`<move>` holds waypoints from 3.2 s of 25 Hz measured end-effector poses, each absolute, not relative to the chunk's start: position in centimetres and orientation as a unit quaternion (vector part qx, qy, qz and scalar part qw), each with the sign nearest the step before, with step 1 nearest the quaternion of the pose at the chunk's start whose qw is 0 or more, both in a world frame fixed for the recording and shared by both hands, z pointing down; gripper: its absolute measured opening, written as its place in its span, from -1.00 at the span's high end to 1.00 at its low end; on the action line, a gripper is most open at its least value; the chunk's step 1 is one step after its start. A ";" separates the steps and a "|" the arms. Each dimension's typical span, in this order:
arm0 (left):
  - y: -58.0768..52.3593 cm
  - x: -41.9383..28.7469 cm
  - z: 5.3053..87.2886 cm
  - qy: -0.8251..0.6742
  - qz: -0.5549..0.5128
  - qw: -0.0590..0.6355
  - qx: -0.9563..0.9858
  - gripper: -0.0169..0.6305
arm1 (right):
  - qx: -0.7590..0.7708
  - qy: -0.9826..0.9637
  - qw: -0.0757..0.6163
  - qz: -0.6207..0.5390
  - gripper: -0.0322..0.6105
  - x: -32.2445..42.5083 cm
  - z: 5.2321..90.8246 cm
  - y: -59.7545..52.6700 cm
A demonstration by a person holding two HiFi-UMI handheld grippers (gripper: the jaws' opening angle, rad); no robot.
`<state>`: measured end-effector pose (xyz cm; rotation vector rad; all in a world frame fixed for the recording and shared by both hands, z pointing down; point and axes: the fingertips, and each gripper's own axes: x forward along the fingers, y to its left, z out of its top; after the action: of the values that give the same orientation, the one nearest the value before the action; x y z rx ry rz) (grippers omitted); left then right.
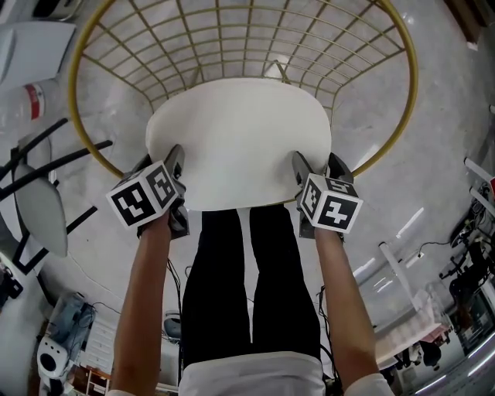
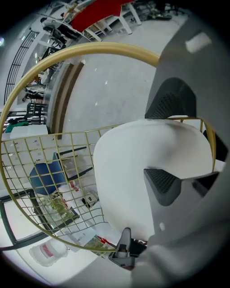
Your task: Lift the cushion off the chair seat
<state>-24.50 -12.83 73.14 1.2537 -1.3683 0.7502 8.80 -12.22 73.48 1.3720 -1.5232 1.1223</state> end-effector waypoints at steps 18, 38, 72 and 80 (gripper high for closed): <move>-12.3 -24.6 72.9 -0.561 0.317 0.542 0.539 0.34 | 0.555 -0.595 0.398 0.424 0.05 9.5 72.7 -12.2; -11.7 -24.3 71.7 -0.546 0.302 0.541 0.564 0.59 | 0.561 -0.605 0.391 0.409 0.63 10.5 70.9 -12.1; -10.3 -21.8 61.9 -0.542 0.271 0.526 0.597 0.68 | 0.542 -0.649 0.353 0.399 0.82 12.1 61.5 -11.8; -10.3 -22.3 57.4 -0.551 0.253 0.524 0.599 0.69 | 0.539 -0.663 0.348 0.386 0.82 11.5 56.8 -12.8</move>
<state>-22.33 -10.26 57.41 1.4336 -1.3186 0.6046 11.47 -12.84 56.75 1.3969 -1.7183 1.0011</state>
